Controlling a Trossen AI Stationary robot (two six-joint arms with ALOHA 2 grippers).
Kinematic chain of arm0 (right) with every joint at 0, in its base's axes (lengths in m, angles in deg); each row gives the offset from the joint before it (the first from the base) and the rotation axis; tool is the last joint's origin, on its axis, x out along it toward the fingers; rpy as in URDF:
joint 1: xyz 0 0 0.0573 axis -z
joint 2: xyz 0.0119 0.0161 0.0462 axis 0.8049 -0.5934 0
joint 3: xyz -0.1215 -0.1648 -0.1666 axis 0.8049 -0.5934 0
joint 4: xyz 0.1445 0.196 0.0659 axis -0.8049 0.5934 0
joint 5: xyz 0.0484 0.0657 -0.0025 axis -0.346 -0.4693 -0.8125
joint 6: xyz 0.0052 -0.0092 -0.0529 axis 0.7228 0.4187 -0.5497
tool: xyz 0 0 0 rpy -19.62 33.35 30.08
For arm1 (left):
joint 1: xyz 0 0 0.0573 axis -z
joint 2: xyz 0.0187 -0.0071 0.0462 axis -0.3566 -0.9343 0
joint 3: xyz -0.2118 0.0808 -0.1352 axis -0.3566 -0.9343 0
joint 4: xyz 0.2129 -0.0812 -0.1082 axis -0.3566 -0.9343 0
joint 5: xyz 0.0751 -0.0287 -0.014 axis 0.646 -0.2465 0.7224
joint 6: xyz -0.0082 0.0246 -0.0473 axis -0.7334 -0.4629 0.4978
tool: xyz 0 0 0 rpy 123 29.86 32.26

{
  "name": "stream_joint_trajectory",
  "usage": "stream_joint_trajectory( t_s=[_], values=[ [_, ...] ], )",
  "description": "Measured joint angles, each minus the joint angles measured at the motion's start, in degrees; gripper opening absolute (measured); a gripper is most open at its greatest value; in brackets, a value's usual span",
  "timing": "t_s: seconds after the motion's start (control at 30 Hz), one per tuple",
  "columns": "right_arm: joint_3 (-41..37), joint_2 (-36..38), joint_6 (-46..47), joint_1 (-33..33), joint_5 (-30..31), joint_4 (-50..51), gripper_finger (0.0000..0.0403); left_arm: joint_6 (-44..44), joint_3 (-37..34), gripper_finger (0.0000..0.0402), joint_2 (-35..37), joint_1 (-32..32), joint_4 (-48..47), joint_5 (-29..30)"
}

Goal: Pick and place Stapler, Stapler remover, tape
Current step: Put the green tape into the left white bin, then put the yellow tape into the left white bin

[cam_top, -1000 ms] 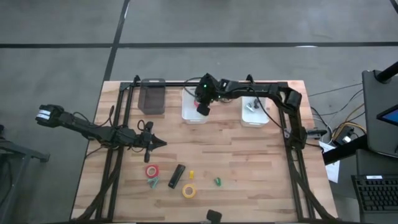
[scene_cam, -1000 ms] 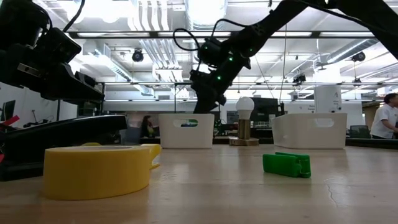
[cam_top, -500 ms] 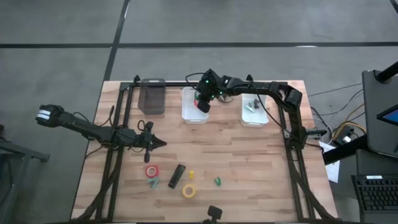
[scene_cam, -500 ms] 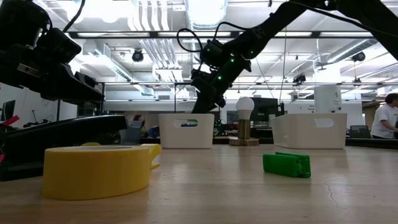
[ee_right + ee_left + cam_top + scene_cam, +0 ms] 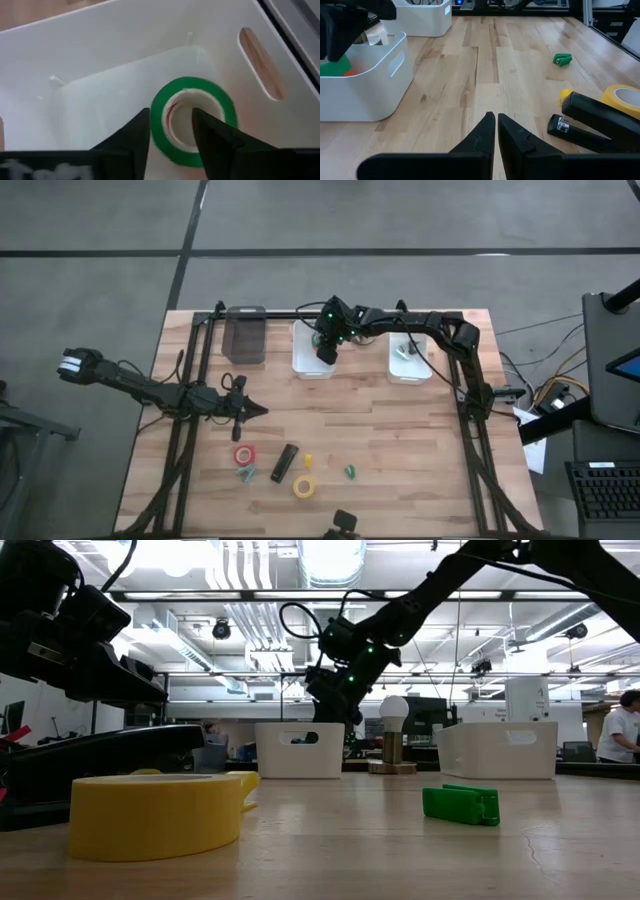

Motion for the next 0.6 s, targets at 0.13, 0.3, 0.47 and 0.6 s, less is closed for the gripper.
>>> stream_joint_trajectory(
  t_s=[0.13, 0.3, 0.47, 0.6],
  values=[
    [0.7, 0.4, 0.0, 0.0, 0.0, 0.4, 0.0175, 0.0, 0.0, 0.0023, 0.0, 0.0, 0.0, 0.0],
    [0.7, 3.5, -0.2, -0.7, 0.0, 0.9, 0.0196, 0.0, 0.0, 0.0023, 0.0, 0.0, 0.0, 0.0],
    [0.8, 7.0, -0.4, -3.2, 0.0, 0.9, 0.02, 0.0, 0.0, 0.0023, 0.0, 0.0, -0.2, 0.0],
    [0.8, 9.0, -0.5, -6.2, 0.0, 0.8, 0.0201, 0.0, 0.0, 0.0023, 0.0, 0.0, -0.2, 0.0]
  ],
)
